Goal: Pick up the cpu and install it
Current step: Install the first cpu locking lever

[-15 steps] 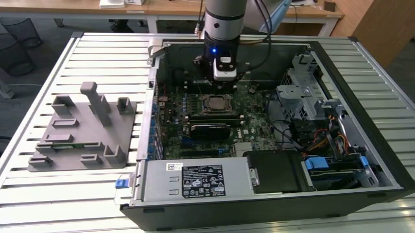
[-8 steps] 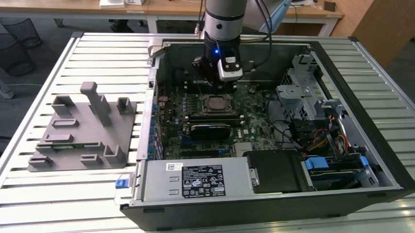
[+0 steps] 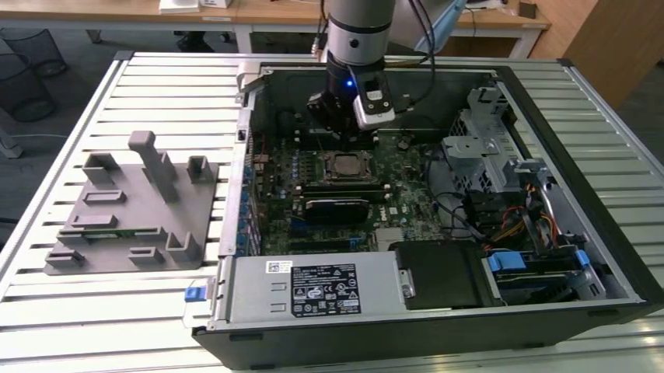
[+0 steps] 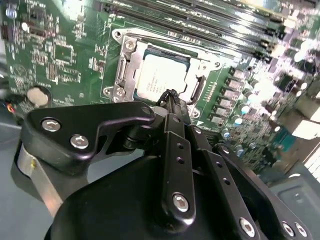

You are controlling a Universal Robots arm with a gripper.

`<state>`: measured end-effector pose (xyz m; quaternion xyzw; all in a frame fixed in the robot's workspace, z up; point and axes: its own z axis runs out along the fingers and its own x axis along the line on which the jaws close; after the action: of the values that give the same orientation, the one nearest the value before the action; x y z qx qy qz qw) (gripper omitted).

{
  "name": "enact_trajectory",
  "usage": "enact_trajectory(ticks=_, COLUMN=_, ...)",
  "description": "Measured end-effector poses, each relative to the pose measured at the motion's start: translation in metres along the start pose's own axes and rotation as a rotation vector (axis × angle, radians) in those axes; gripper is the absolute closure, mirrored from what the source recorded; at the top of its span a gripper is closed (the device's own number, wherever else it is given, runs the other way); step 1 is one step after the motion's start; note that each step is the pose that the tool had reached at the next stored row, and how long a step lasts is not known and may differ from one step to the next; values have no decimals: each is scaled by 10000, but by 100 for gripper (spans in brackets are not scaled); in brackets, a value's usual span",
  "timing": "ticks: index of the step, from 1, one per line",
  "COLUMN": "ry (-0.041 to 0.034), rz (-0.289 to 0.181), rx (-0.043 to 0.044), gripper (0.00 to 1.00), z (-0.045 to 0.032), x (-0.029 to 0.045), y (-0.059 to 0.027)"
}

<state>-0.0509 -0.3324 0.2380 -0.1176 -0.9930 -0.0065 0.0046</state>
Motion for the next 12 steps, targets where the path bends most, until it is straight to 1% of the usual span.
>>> enact_trajectory(ticks=1, ry=3, rz=-316, rx=3, gripper=89, z=2, x=0, y=0)
enact_trajectory(ticks=7, ry=18, rz=-1401, rx=10, gripper=89, z=8, x=0, y=0)
enact_trajectory(ticks=9, ry=23, rz=-1622, rx=-8, gripper=89, z=8, x=0, y=0)
enact_trajectory(ticks=12, ry=25, rz=-1696, rx=-9, gripper=89, z=-15, x=0, y=0)
